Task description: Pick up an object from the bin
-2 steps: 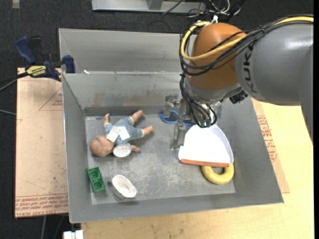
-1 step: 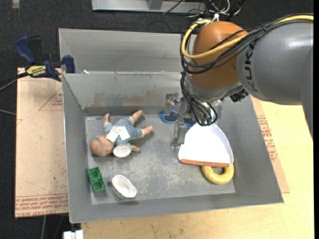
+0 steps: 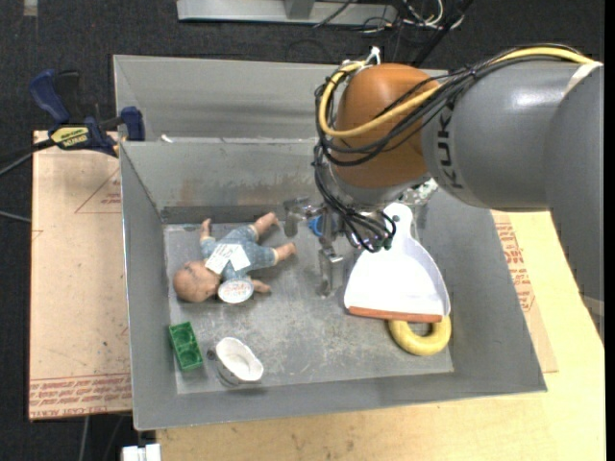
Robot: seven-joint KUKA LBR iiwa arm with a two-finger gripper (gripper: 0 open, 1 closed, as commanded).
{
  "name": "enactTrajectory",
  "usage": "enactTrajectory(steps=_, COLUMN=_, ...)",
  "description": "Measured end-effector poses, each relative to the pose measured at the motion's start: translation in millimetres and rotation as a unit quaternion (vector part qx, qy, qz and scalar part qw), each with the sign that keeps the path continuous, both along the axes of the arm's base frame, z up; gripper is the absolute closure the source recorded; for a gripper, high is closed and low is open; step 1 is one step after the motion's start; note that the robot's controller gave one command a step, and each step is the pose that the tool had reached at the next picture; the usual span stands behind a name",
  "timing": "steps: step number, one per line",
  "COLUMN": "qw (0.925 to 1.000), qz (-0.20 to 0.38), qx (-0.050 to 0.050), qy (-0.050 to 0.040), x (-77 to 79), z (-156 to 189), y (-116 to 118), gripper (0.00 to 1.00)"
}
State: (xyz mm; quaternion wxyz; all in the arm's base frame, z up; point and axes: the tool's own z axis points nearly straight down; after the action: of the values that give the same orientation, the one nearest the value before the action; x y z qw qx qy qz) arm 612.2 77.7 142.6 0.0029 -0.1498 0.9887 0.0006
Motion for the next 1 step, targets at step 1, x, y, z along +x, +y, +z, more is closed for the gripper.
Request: enactTrajectory(steps=1, qw=0.9986, qz=0.052, qx=0.000, qy=0.0026, x=-6.6, z=0.2, y=31.1, gripper=0.00)
